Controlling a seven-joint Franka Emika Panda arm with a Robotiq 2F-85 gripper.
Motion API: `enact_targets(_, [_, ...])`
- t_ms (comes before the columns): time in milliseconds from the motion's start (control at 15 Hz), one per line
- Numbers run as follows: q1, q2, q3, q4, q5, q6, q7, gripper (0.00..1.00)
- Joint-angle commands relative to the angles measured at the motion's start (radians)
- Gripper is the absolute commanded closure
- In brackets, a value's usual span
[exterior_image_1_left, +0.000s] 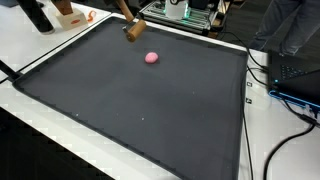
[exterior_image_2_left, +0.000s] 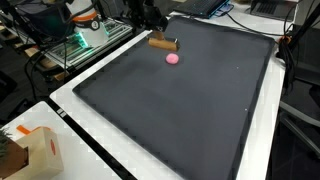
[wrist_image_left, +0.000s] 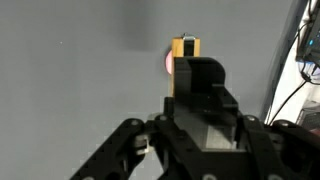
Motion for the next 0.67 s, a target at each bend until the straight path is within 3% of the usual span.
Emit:
enact_targets(0, [-0.035,0.064,0.012,0.032,0.055,0.028,-0.047,0.76])
enact_targets(600, [-0.068,0.154,0.044,0.076,0.049,0.084,0.007,0.76])
